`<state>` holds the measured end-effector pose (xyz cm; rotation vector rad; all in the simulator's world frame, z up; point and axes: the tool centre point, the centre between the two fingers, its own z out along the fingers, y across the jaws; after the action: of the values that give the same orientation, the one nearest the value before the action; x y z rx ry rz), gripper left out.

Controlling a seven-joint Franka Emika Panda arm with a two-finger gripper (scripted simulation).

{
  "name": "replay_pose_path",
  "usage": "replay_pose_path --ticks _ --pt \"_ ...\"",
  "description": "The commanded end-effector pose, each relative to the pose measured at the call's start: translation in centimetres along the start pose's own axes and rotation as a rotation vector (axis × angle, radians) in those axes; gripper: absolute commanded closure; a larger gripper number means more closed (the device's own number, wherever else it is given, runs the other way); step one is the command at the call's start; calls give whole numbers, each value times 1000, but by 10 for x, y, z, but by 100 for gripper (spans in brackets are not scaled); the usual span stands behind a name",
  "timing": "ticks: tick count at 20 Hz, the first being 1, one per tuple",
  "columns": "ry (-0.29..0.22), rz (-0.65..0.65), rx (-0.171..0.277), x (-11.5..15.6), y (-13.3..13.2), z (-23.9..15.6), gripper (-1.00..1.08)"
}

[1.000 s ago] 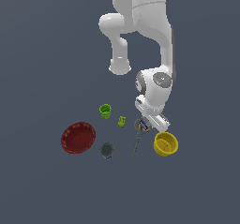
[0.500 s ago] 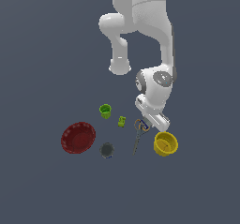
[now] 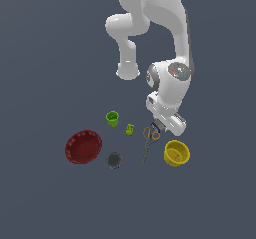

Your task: Pick up a designated object from a clutter of objects.

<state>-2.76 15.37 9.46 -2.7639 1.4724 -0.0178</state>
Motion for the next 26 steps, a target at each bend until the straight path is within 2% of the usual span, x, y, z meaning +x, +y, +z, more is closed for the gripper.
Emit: replay_pose_path --ticks 1,18,26 --pt "0 0 0 0 -2 -21 108" --pt "-4 1 -9 0 -17 -190 108" --pt "-5 2 -12 2 -25 -247 108"
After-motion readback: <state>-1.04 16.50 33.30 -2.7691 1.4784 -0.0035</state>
